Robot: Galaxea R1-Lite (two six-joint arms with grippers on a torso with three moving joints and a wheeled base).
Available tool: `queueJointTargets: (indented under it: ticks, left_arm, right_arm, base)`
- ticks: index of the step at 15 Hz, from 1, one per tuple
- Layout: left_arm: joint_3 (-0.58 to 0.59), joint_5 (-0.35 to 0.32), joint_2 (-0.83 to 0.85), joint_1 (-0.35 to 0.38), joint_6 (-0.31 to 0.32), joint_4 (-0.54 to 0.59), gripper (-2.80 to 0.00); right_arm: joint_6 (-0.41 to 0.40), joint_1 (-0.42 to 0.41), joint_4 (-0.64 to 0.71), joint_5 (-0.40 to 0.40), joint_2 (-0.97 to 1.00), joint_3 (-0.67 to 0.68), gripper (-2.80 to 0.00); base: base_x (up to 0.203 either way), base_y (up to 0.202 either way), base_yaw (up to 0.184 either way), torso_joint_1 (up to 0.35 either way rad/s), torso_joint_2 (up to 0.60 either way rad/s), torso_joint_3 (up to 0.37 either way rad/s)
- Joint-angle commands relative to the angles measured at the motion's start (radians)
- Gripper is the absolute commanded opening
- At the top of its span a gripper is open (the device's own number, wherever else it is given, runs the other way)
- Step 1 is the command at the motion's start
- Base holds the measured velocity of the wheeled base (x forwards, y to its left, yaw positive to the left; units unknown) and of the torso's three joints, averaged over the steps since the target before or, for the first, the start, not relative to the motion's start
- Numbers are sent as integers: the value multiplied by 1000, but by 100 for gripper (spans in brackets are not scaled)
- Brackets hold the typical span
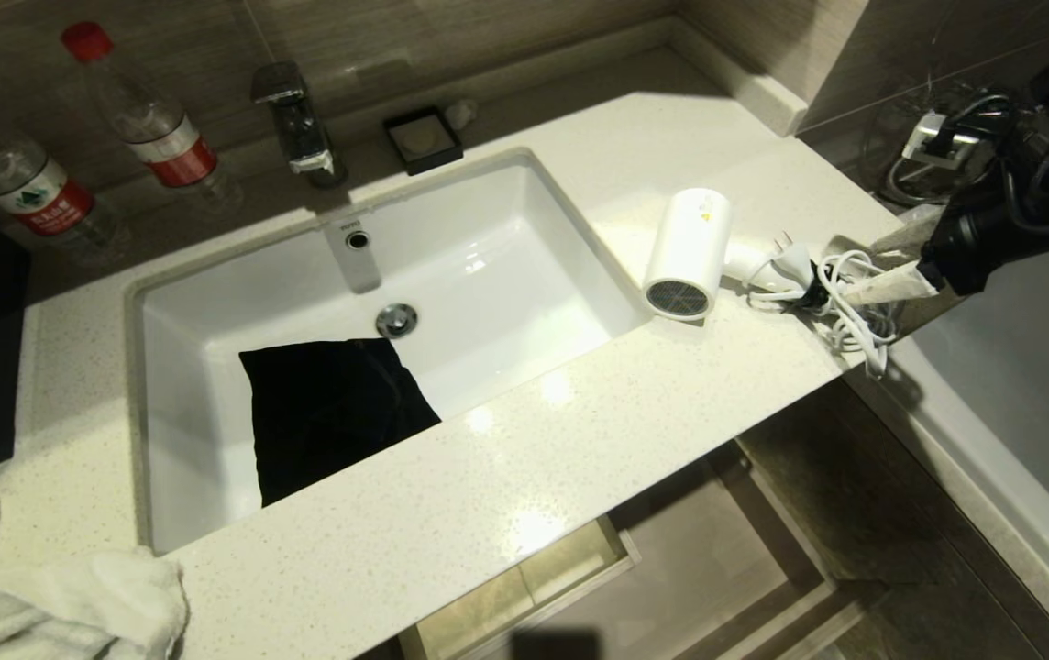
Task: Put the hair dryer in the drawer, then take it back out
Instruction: Pick up the hairdryer
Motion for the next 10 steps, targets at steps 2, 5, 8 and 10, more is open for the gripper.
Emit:
queueJointTargets:
  ticks: [2,5,8,10]
  left_arm:
    - [0,0,-1,0,0,0,-280]
    - [1,0,0,0,0,0,-280]
    - [0,0,-1,0,0,0,-280]
    - [0,0,0,0,0,0,-280]
  right_arm:
    - [-10,0,5,-2,-60,0,0]
    - [-67,23,43,-72,-88,1,0]
    - [-173,46,52,-224,-101,0,0]
    - [-203,83,64,-332,-100,0,0]
  base:
    - [0,0,0,0,0,0]
    - [0,0,0,0,0,0]
    - [0,0,0,0,0,0]
    - [0,0,0,0,0,0]
